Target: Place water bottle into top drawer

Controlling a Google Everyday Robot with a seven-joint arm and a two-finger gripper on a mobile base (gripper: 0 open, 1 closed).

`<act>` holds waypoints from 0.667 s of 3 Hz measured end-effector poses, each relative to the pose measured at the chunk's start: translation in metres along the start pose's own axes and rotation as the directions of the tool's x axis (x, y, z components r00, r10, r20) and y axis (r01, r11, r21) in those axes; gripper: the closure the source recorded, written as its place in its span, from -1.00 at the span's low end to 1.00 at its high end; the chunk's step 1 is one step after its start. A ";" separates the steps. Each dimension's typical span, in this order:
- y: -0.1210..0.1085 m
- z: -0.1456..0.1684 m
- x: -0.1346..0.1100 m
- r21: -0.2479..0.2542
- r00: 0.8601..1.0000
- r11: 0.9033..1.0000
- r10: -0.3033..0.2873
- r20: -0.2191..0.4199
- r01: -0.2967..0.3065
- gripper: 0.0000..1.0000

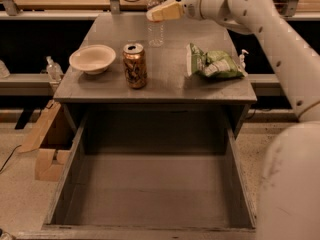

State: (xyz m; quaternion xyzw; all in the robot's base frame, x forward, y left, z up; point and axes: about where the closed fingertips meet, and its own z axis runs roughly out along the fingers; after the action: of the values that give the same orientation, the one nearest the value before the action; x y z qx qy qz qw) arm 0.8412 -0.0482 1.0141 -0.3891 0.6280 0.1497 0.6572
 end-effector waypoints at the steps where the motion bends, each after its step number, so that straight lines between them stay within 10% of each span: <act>1: -0.015 0.035 0.020 0.088 0.995 0.993 0.086 -0.048 -0.082 -1.00; 2: -0.013 0.063 0.045 0.124 0.982 0.978 0.178 -0.058 -0.170 -1.00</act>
Offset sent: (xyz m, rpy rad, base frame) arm 0.0901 0.0369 -0.0748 0.1737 0.2115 -0.2062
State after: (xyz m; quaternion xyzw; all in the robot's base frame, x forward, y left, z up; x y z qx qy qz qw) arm 0.9029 -0.0258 0.9700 -0.2980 0.6894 0.1556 0.6417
